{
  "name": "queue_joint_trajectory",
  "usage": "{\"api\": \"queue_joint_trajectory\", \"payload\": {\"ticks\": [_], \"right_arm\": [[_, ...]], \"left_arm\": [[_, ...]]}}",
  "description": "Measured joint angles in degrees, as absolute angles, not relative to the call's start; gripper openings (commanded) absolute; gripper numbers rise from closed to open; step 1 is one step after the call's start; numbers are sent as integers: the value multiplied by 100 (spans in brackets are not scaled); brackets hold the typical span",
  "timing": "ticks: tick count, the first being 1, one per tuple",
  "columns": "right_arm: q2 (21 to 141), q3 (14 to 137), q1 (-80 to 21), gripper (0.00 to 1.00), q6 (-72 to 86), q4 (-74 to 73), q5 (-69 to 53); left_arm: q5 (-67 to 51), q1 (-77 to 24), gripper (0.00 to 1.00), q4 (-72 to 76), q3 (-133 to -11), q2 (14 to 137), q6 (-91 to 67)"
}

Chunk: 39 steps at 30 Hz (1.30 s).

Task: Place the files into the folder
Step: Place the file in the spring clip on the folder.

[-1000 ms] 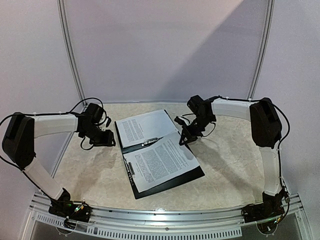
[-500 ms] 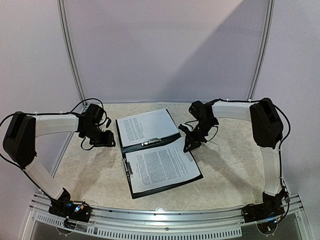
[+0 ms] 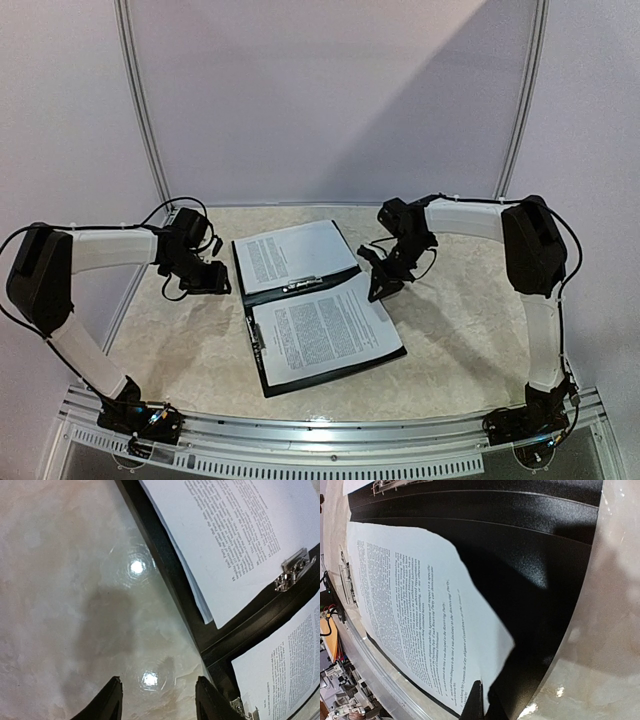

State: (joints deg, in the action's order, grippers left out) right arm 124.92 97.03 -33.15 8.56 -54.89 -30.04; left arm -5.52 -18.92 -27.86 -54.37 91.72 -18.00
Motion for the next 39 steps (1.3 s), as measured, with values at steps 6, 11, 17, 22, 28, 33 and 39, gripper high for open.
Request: {"api": "queue_joint_trajectory", "payload": {"ticks": [6,11,17,22,28,33,39], "right_arm": [[12495,9867,-3225,0,746,-5616,-2961],[12495,9904,-3148,1,714,-5664,-3076],[12495,9904,-3144,1,709,-5666,-3221],[12501,9935,-3173,0,663,-5723,-3328],[12586,10202,-3242,0,523,-5940,-3323],[12715,10357,-3262,0,416,-6058,-3262],[12737,10357,-3262,0,333,-6180,-3168]], "left_arm": [[-548,-1883,50,-2788,-5437,9194,-1800],[-545,-1881,50,-2788,-5437,9196,-1800],[-548,-1870,50,-2788,-5437,9207,-1800],[-550,-1868,50,-2788,-5437,9238,-1800],[-550,-1865,50,-2788,-5437,9238,-1800],[-552,-1855,50,-2788,-5437,9240,-1800],[-556,-1841,50,-2786,-5437,9295,-1800]]}}
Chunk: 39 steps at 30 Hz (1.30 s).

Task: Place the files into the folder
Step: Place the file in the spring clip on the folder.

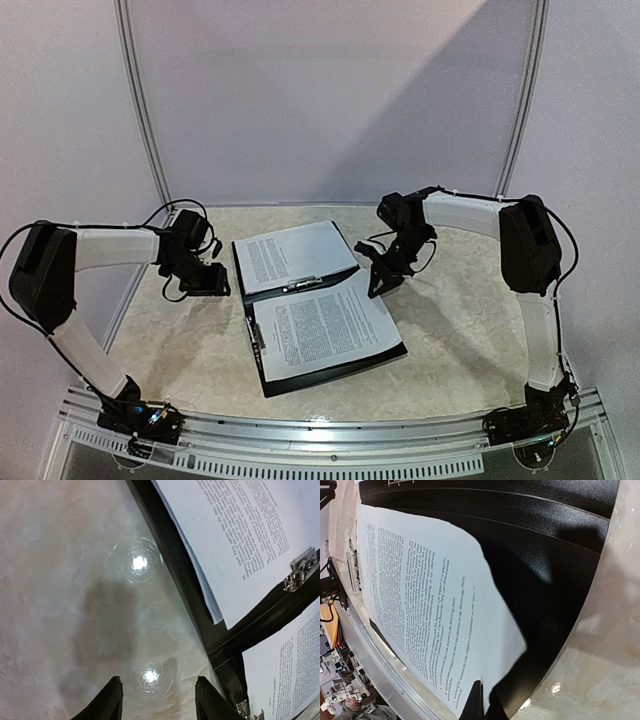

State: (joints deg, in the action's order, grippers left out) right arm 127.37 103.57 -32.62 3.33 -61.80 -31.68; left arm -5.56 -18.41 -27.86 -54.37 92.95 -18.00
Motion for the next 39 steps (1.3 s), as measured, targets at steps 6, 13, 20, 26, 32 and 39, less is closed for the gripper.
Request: {"api": "queue_joint_trajectory", "payload": {"ticks": [6,13,20,26,32,39], "right_arm": [[12768,10357,-3262,0,266,-6213,-3129],[12844,10569,-3262,0,217,-6283,-3068],[12991,10857,-3262,0,169,-6287,-3177],[13150,10857,-3262,0,117,-6307,-3201],[13163,10857,-3262,21,99,-6309,-3192],[13163,10857,-3262,99,148,-6340,-3037]], "left_arm": [[-558,-1831,50,-2788,-5437,9306,-1800],[-561,-1828,50,-2786,-5437,9327,-1798],[-582,-1798,50,-2788,-5437,9389,-1798],[-596,-1780,50,-2786,-5437,9400,-1798],[-609,-1769,50,-2788,-5437,9461,-1798],[-646,-1765,50,-2786,-5437,9467,-1798]]}}
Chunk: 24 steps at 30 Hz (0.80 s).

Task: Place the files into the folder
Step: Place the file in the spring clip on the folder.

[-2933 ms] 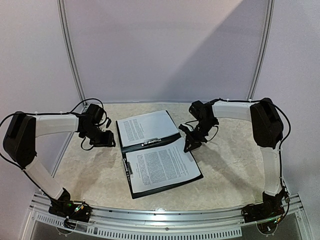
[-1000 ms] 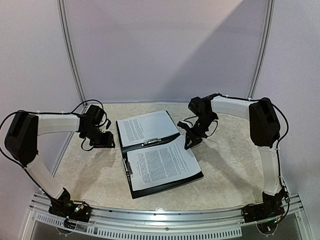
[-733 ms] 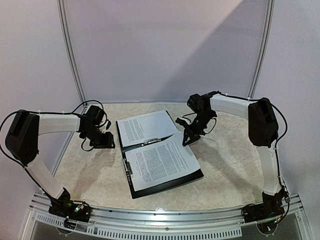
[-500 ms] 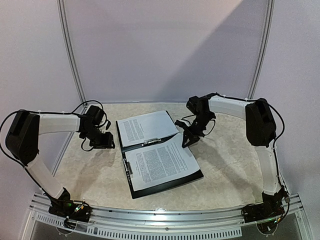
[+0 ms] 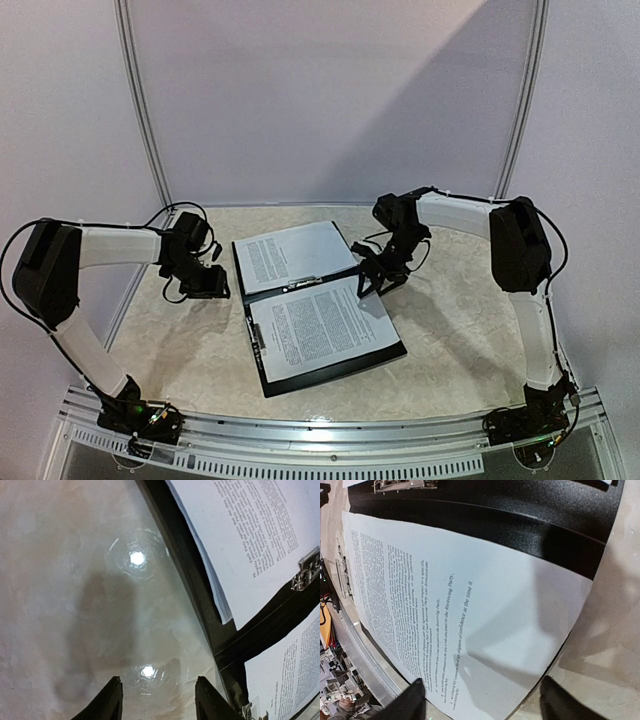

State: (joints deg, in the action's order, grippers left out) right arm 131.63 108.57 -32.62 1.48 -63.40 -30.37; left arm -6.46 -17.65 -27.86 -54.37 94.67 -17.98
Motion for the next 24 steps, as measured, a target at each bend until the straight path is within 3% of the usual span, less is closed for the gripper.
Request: {"api": "queue_joint_trajectory", "payload": {"ticks": [15,19,24], "right_arm": [[12169,10510,-3262,99,563,-6267,-1376],[10822,8812,-3079,99,1085,-4803,-1240],[9848,6692,-2327,99,2449,-2700,-2840]], "left_arm": [[-864,-1806,50,-2504,-5242,8930,-1800],[-797,-2025,50,-2392,-5240,8571,-1802],[-637,-2617,51,-2401,-5242,8401,-1802]]}}
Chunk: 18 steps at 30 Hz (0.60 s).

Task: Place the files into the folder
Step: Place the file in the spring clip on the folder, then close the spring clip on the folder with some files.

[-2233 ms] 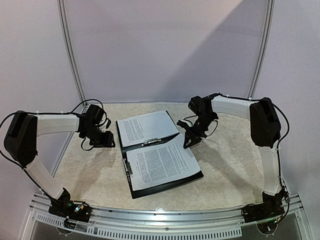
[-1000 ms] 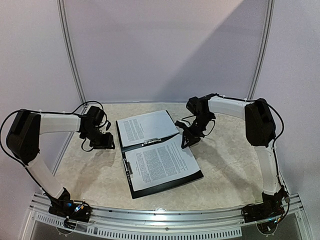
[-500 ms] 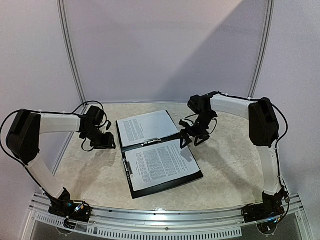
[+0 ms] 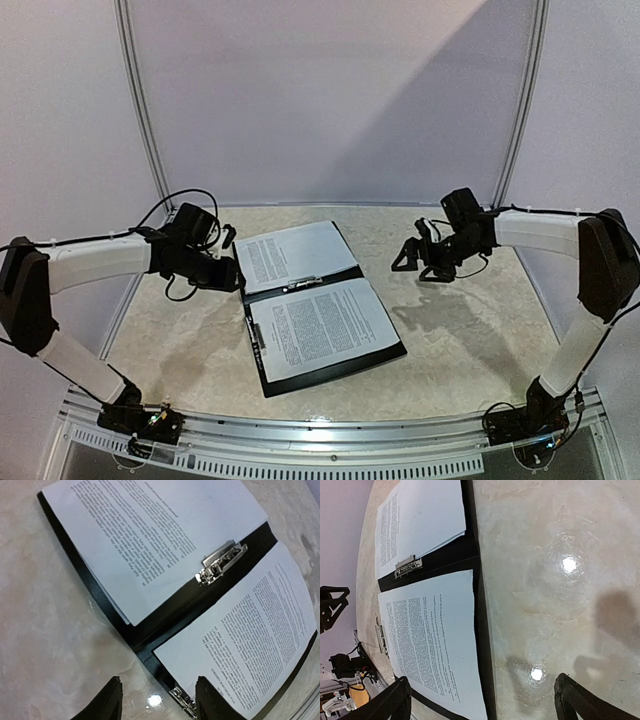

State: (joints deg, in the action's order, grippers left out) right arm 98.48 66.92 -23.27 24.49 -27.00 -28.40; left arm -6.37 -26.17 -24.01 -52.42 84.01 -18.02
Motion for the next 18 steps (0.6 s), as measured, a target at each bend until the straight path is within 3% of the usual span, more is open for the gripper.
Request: {"api": "queue_joint_trajectory", "payload": {"ticks": [9,18], "right_arm": [[9968,6866,-3461,99,2816,-1538,-3559],[9966,6263,-3592,99,3116,-694,-4150]], "left_arm": [[-661,-2899,54,-2340,-5039,8302,-1900],[-1037,-2902,54,-1865,-4466,8532,-2340]]}}
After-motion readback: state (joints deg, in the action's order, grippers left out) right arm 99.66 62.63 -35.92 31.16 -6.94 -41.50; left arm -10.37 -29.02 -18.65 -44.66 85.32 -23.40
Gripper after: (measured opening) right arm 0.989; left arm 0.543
